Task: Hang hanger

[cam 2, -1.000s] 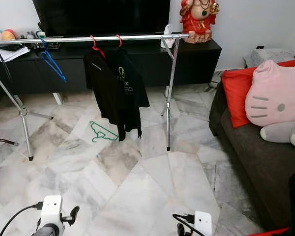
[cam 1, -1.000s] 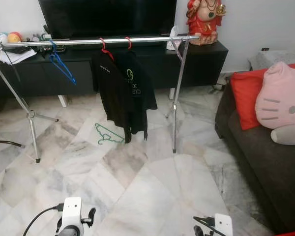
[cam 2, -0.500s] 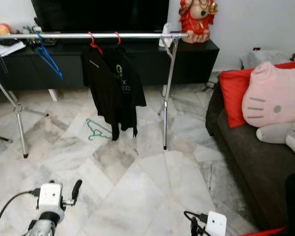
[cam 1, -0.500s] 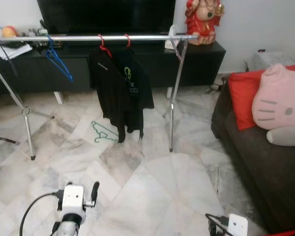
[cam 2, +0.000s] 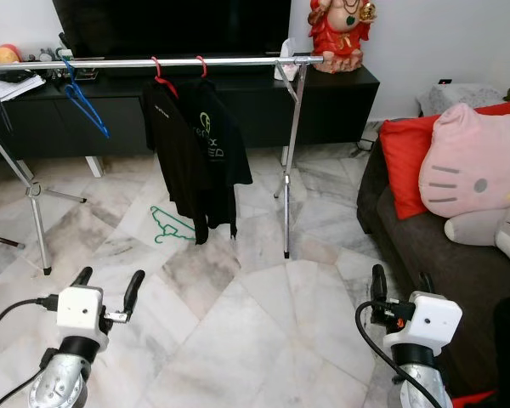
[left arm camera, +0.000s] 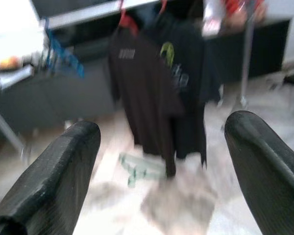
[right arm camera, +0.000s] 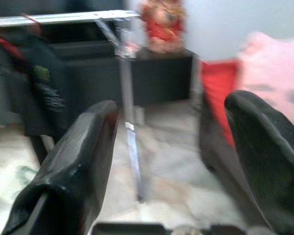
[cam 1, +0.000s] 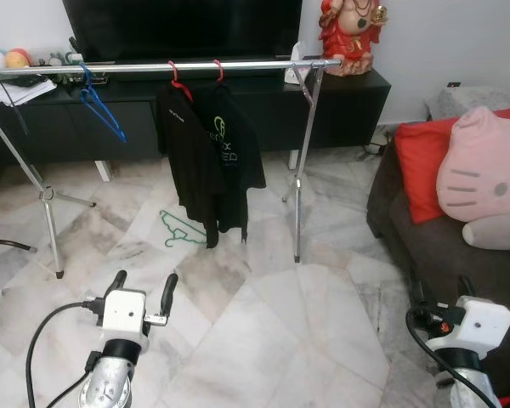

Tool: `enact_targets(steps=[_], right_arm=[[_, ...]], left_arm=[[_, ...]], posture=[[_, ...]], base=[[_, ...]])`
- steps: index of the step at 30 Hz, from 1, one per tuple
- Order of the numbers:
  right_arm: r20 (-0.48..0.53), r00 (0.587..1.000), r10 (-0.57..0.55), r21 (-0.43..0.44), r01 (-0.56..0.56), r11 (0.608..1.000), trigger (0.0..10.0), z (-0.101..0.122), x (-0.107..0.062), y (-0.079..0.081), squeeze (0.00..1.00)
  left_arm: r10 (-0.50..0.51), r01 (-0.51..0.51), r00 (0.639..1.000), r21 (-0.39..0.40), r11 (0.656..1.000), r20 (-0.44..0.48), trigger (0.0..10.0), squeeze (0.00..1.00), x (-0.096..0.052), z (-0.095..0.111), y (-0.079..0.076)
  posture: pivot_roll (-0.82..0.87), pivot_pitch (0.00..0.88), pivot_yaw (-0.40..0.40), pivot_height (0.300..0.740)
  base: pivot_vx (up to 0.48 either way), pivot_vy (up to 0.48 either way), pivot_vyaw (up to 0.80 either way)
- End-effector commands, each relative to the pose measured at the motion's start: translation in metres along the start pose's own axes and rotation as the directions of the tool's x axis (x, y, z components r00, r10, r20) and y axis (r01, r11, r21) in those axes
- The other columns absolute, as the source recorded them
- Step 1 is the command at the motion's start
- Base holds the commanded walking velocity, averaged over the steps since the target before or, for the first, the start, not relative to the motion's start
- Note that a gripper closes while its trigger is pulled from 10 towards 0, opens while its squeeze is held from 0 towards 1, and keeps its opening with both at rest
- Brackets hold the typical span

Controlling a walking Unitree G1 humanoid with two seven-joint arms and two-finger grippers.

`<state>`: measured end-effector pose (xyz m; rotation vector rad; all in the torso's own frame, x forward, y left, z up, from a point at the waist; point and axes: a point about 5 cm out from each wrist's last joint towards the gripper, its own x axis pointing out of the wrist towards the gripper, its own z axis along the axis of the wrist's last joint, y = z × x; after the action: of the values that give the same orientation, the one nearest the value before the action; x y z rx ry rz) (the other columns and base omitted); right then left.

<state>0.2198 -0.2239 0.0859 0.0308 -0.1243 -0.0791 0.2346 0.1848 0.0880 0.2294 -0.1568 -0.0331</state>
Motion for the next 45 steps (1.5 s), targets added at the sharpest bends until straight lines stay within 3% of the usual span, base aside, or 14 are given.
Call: enact_targets(steps=[1,6,17,20,23,24,25,28,30,34,36,41,42,45], right_arm=[[-0.016,0.997,0.077,-0.028,-0.078,0.997,10.0,0.001,-0.002,0.011,0.0],[-0.001,0.992,0.125,-0.04,-0.125,0.991,10.0,0.011,-0.003,0.022,0.0],[-0.053,0.997,0.057,-0.043,-0.059,0.997,10.0,0.023,-0.008,0.01,0.0],[-0.096,0.995,-0.024,-0.039,0.021,0.999,10.0,0.011,-0.007,-0.006,0.0],[-0.172,0.977,-0.128,0.014,0.132,0.991,10.0,-0.009,-0.005,-0.032,0.0],[-0.242,0.958,-0.155,0.016,0.163,0.986,10.0,-0.027,-0.005,-0.042,0.0],[-0.242,0.958,-0.155,0.016,0.163,0.986,10.0,-0.027,-0.005,-0.042,0.0],[-0.48,0.858,-0.183,0.009,0.213,0.977,10.0,-0.083,-0.018,-0.054,0.0],[-0.643,0.75,-0.157,0.025,0.226,0.974,10.0,-0.117,-0.037,-0.047,0.0],[-0.769,0.628,-0.121,-0.002,0.187,0.982,10.0,-0.141,-0.061,-0.034,0.0],[-0.846,0.526,-0.085,-0.007,0.148,0.989,10.0,-0.156,-0.081,-0.022,0.0],[-0.857,0.513,-0.054,0.031,0.156,0.987,10.0,-0.161,-0.08,-0.012,0.0],[-0.864,0.503,-0.016,0.044,0.106,0.993,10.0,-0.163,-0.078,-0.001,0.0],[-0.873,0.486,0.032,0.061,0.044,0.997,10.0,-0.166,-0.079,0.01,0.0]], left_arm=[[-0.007,0.006,1.0,0.004,1.0,0.022,10.0,0.0,0.004,0.008,-0.007],[0.018,-0.018,1.0,-0.041,0.999,-0.001,10.0,0.0,-0.004,0.009,-0.006],[0.009,-0.011,0.998,-0.027,1.0,-0.067,10.0,0.0,-0.007,0.012,0.003],[-0.005,0.005,0.992,0.003,1.0,-0.124,10.0,0.0,-0.006,-0.002,0.006],[0.003,0.007,0.97,0.042,0.999,-0.243,10.0,0.0,-0.011,-0.032,0.014],[0.025,-0.018,0.941,0.025,1.0,-0.337,10.0,0.0,-0.018,-0.054,0.019],[0.025,-0.018,0.941,0.025,1.0,-0.337,10.0,0.0,-0.018,-0.054,0.019],[0.025,-0.036,0.817,-0.007,0.999,-0.576,10.0,0.0,-0.043,-0.105,0.022],[0.02,-0.024,0.735,0.004,1.0,-0.678,10.0,0.0,-0.058,-0.125,0.019],[-0.001,0.008,0.652,0.005,1.0,-0.759,10.0,0.0,-0.073,-0.141,0.013],[-0.005,0.002,0.593,-0.004,1.0,-0.805,10.0,0.0,-0.083,-0.149,0.009],[-0.002,-0.025,0.542,-0.018,1.0,-0.841,10.0,0.0,-0.09,-0.156,0.005],[-0.011,-0.019,0.487,-0.023,1.0,-0.873,10.0,0.0,-0.095,-0.16,0.0],[-0.03,-0.001,0.484,-0.035,0.999,-0.874,10.0,0.0,-0.091,-0.16,-0.006]], posture=[[-0.09,0.0,-0.038,0.74],[-0.09,0.0,-0.046,0.74],[-0.1,0.0,-0.027,0.74],[-0.09,0.0,-0.029,0.74],[-0.1,0.0,-0.028,0.74],[-0.1,0.0,-0.025,0.74],[-0.1,0.0,-0.025,0.74],[-0.1,0.0,-0.025,0.74],[-0.1,0.0,-0.027,0.74],[-0.08,0.0,-0.031,0.74],[-0.06,0.0,-0.037,0.74],[-0.07,0.0,-0.037,0.74],[-0.07,0.0,-0.035,0.74],[-0.06,0.0,-0.035,0.74]], base=[[0.0,0.0,0.0],[0.0,0.0,0.0],[0.0,0.0,0.0],[0.0,0.0,0.0],[0.0,0.0,0.0],[0.0,0.0,0.0],[0.0,0.0,0.0],[0.0,0.0,0.0],[0.0,0.0,0.0],[0.0,0.0,0.0],[0.0,0.0,0.0],[0.0,0.0,0.0],[0.0,0.0,0.0],[0.0,0.0,0.0]])
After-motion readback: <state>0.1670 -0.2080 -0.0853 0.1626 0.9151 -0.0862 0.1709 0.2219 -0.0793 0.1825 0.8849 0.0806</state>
